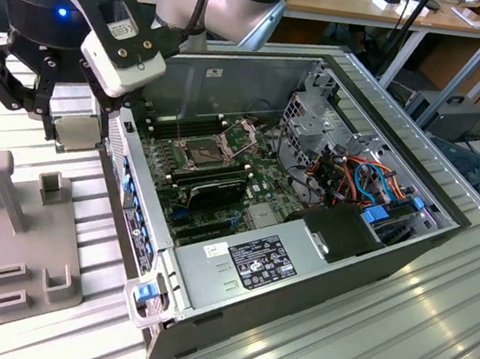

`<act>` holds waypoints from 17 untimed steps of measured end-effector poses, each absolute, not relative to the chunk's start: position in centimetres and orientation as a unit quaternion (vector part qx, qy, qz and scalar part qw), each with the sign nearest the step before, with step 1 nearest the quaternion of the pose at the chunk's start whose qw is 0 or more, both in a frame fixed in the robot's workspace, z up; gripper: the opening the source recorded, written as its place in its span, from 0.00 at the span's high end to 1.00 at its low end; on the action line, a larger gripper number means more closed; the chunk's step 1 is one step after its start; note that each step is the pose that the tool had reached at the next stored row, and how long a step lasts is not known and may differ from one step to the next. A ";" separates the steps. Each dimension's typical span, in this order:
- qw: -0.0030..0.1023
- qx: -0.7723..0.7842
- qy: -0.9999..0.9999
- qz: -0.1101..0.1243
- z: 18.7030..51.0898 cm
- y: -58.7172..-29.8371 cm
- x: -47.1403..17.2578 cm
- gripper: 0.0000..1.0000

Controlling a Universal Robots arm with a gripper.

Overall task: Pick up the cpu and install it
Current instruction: 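Pick up the cpu and move it towards the insertion slot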

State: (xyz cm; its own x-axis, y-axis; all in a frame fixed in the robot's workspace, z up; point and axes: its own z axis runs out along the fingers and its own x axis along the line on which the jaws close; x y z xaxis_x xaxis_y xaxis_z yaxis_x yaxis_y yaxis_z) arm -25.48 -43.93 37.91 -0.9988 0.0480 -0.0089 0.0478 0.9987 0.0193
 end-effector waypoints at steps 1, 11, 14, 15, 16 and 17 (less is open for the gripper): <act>0.005 0.024 1.000 0.010 37.9 -43.9 -25.2 0.45; 0.005 0.024 1.000 0.010 37.9 -43.9 -22.5 0.45; 0.005 0.024 1.000 0.010 37.9 -43.9 -21.2 0.45; 0.005 0.024 1.000 0.010 37.9 -43.9 -20.9 0.45; 0.005 0.024 1.000 0.010 37.9 -43.9 -20.5 0.45; 0.005 0.024 1.000 0.010 37.9 -43.9 -20.1 0.45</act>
